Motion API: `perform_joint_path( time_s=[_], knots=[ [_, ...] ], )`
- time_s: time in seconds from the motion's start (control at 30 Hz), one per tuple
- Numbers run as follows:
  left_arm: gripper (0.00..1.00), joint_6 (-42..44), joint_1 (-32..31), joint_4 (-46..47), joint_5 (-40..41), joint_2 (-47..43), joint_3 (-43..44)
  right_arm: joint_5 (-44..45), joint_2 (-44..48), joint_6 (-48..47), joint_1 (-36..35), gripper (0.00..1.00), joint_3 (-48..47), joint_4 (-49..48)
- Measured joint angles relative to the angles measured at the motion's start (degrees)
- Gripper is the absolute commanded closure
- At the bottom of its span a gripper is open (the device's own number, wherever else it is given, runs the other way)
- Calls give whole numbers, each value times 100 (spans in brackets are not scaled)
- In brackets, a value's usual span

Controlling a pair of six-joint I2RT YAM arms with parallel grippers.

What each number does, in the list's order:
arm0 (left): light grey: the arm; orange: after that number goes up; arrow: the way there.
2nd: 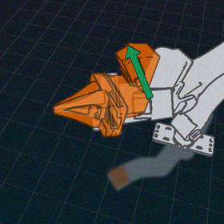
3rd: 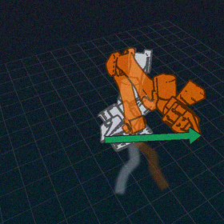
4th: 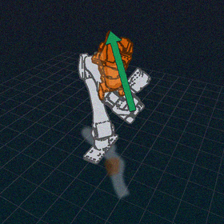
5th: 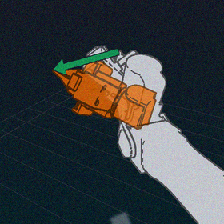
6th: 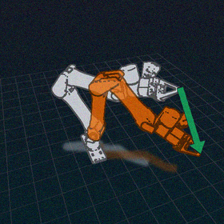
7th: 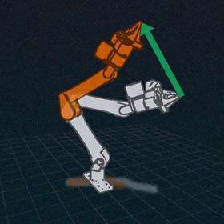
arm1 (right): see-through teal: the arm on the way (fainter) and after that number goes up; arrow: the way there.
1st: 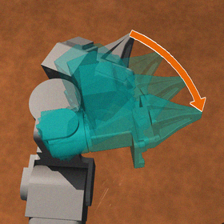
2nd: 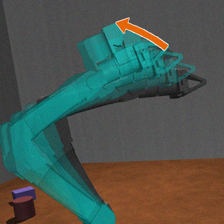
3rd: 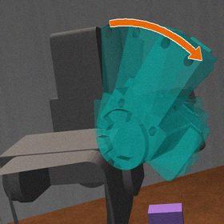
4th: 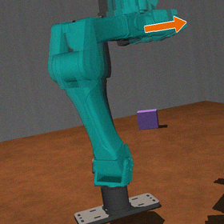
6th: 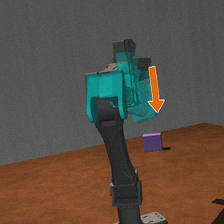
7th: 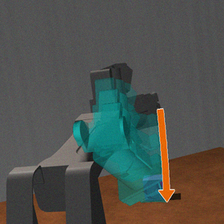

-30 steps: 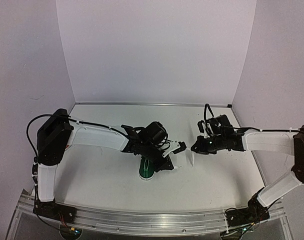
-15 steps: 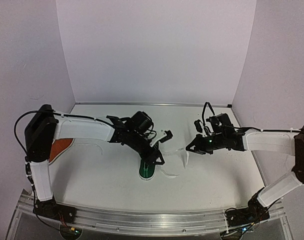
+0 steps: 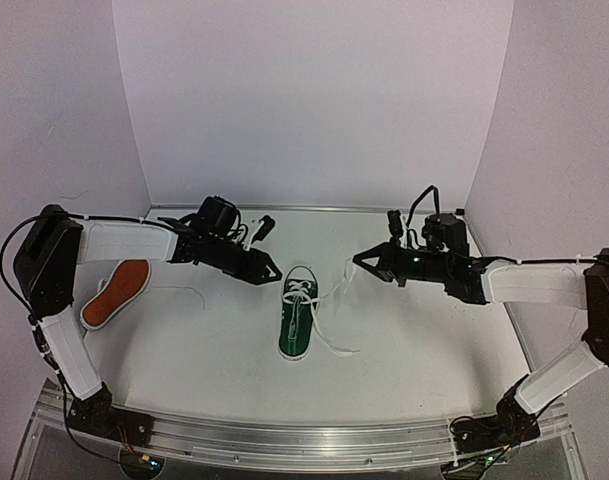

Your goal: Tie the shoes

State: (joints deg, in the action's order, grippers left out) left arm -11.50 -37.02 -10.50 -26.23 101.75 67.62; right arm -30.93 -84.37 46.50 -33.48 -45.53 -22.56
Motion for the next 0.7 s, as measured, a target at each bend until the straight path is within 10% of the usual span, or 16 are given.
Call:
perform_joint_path(
  time_s=[0.7],
  knots=[
    [70, -812, 7, 809, -924, 1020, -94, 803, -1934, 930, -861, 100, -717, -2510]
  ],
)
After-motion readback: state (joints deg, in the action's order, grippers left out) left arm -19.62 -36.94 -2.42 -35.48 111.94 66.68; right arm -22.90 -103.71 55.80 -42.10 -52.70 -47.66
